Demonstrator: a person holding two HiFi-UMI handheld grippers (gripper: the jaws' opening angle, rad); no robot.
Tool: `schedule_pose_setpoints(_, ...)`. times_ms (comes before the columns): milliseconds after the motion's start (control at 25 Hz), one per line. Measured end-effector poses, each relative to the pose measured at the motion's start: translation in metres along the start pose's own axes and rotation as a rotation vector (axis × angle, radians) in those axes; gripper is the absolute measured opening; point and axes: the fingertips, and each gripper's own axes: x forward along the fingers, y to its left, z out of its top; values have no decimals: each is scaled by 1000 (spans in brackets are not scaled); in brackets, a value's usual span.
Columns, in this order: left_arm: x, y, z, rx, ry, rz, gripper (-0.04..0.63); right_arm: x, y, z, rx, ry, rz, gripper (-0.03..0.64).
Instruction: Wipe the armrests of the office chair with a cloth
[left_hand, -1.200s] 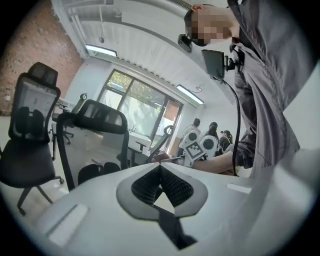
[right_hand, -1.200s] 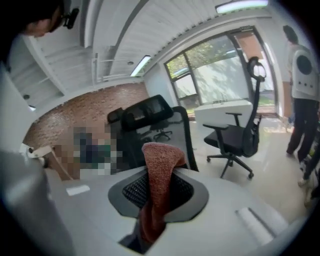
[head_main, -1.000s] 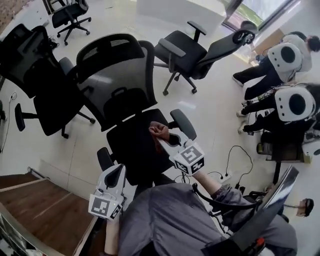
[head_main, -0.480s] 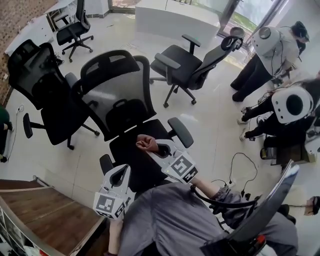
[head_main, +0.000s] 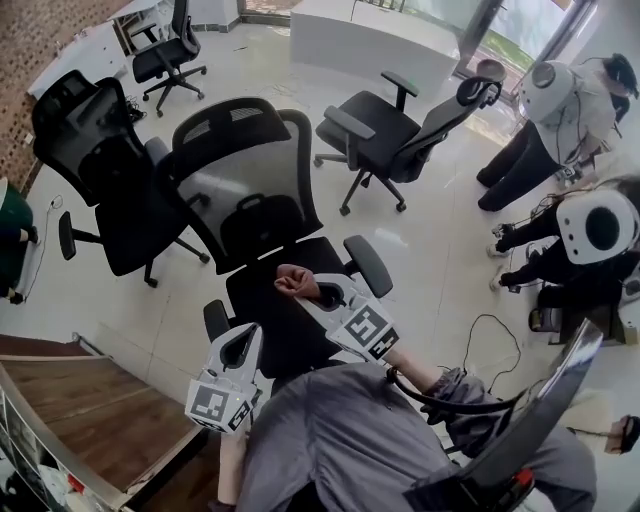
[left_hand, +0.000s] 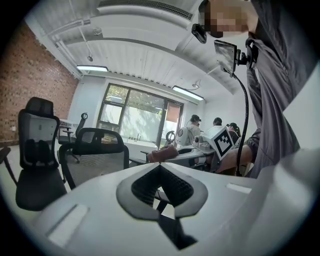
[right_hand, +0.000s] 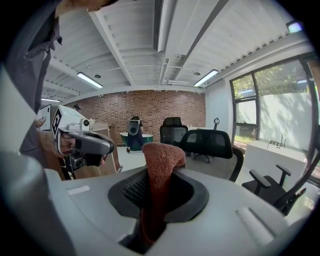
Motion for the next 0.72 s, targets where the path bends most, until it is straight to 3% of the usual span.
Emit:
schedule_pose_setpoints(240,-5,1,-14,-21,38,102,15,19,-7,-19,-14,19,101,60)
schedule_pose_setpoints(720,-77,-11,-87,-174,142,461,15,118,18,-111,-63,159,398,60)
